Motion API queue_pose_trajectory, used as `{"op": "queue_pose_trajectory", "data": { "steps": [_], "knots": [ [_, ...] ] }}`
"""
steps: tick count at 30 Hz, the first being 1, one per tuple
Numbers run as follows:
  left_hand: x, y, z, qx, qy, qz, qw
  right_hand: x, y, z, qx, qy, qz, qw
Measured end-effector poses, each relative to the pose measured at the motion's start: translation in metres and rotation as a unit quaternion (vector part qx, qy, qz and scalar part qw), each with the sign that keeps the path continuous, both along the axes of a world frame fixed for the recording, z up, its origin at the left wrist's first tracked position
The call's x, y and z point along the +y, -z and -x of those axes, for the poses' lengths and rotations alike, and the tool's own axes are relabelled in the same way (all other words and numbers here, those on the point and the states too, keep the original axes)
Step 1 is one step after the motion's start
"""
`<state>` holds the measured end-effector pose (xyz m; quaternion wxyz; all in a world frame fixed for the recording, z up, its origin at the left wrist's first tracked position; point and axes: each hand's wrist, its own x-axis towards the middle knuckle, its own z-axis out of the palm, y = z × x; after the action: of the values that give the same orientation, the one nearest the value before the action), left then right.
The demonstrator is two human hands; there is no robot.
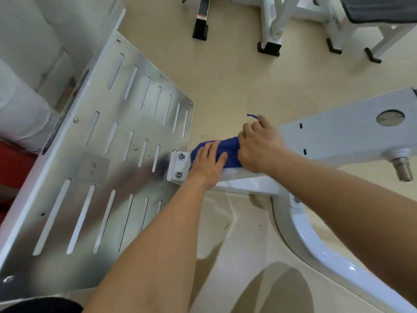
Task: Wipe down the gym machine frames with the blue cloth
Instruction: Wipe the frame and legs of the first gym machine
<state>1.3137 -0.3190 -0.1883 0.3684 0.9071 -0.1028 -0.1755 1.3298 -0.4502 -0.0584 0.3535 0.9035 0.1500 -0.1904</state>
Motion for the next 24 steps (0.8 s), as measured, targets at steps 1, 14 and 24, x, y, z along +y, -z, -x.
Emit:
{"op": "queue_pose_trajectory", "data": {
  "steps": [1, 14, 24],
  "knots": [
    [0.008, 0.012, -0.002, -0.013, 0.019, -0.054, 0.998, 0.012, 0.015, 0.000, 0.012, 0.003, -0.006, 1.000],
    [-0.057, -0.043, 0.004, -0.103, 0.149, -0.174, 0.968, -0.051, -0.059, 0.018, -0.035, 0.008, -0.001, 0.999],
    [-0.153, -0.141, 0.005, -0.142, 0.173, -0.081, 0.971, -0.137, -0.171, 0.045, -0.114, 0.071, 0.012, 0.991]
  ]
}}
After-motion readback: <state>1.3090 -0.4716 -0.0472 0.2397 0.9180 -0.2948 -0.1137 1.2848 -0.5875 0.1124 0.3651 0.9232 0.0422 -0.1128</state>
